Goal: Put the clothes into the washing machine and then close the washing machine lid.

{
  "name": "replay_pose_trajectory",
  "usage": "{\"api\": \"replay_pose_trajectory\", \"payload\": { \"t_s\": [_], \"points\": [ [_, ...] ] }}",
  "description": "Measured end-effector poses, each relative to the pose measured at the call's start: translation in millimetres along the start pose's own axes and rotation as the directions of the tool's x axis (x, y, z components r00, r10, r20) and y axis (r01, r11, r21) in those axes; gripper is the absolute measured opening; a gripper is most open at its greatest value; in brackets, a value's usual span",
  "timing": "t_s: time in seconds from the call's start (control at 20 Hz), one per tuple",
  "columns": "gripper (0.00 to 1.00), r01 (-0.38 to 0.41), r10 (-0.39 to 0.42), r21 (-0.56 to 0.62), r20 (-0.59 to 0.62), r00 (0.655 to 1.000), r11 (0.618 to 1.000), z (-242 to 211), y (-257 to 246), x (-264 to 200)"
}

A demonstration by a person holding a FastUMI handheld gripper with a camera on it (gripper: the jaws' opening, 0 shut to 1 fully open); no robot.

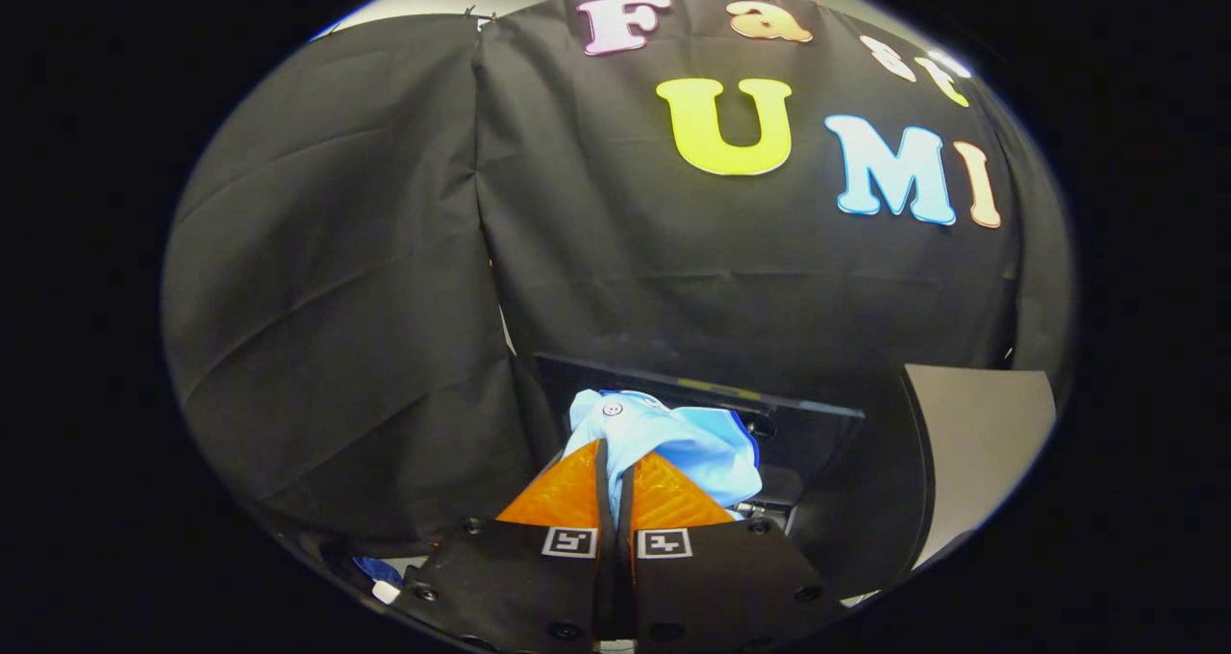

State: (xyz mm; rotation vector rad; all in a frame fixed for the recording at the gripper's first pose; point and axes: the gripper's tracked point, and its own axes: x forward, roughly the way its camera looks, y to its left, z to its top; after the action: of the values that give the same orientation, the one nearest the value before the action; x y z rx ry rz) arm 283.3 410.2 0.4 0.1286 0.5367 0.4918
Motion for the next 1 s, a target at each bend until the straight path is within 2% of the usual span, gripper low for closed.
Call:
{"api": "replay_pose_trajectory", "payload": {
  "t_s": [0.4,0.8,1.0],
  "points": [
    [0.02,0.056,-0.051,0.036,-0.135,0.99,0.998,-64.6,-11.0,38.2],
    [0.01,0.117,-0.096,0.05,-0.316,0.944,0.992,-171.3,-17.2,79.9],
    [0.02,0.13,-0.09,0.087,-0.369,0.925,0.988,-199.3,-15.1,86.9]
  ]
}}
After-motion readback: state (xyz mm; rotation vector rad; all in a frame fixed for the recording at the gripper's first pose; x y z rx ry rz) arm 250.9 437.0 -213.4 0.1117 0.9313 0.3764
